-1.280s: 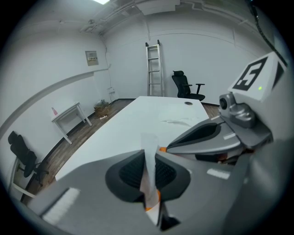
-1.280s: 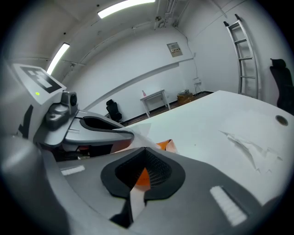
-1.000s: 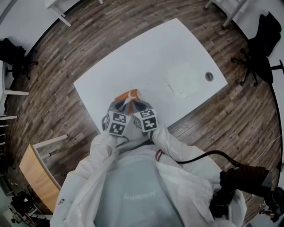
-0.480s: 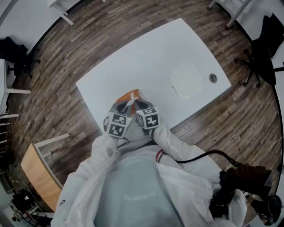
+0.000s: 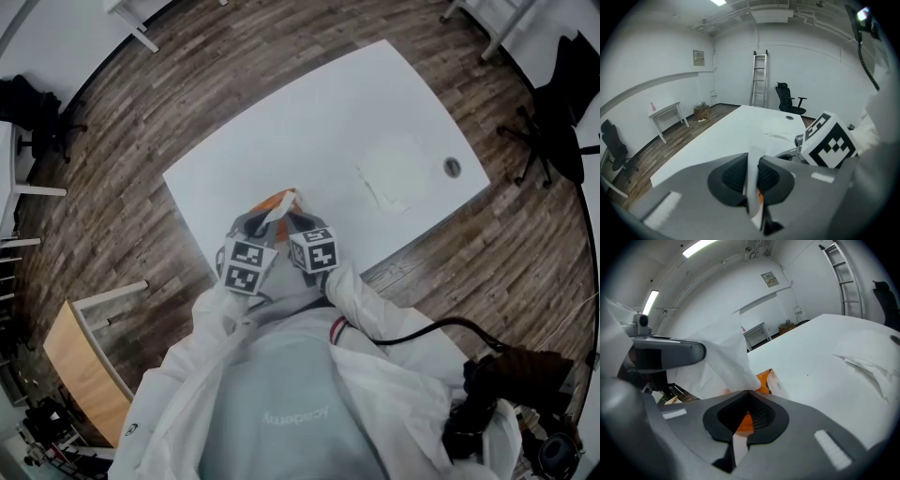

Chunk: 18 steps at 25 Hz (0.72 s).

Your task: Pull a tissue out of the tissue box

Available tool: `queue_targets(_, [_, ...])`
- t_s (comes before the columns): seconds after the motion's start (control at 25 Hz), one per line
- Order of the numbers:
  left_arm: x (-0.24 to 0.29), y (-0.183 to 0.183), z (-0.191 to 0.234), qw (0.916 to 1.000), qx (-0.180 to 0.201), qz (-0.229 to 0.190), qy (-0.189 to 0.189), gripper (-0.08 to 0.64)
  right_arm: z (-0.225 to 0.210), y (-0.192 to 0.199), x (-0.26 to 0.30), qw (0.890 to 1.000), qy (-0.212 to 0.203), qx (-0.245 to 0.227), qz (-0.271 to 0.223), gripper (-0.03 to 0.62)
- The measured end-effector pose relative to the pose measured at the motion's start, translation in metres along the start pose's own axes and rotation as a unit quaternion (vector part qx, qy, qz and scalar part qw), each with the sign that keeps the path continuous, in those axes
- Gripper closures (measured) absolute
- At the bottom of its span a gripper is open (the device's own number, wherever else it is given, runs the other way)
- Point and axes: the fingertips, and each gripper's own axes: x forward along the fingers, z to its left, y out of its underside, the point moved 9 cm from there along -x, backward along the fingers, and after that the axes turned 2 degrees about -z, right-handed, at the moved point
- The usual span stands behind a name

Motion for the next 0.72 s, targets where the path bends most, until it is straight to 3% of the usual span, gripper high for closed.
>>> queue_targets(0.4, [-0.024,-0.017,0.005,0.9992,-0.010,-0.037,-0.015,0.557,-0.003,0.000,0.001,1.000,-0.001,-0.002,0.000,0.592])
queue_targets(0.72, [-0.045,-0.027,0.019,0.9964,-0.020,-0.068,-0.047,0.557,-0.004,-0.004,0.001,1.000,0.001,-0.009,-0.001,0.592])
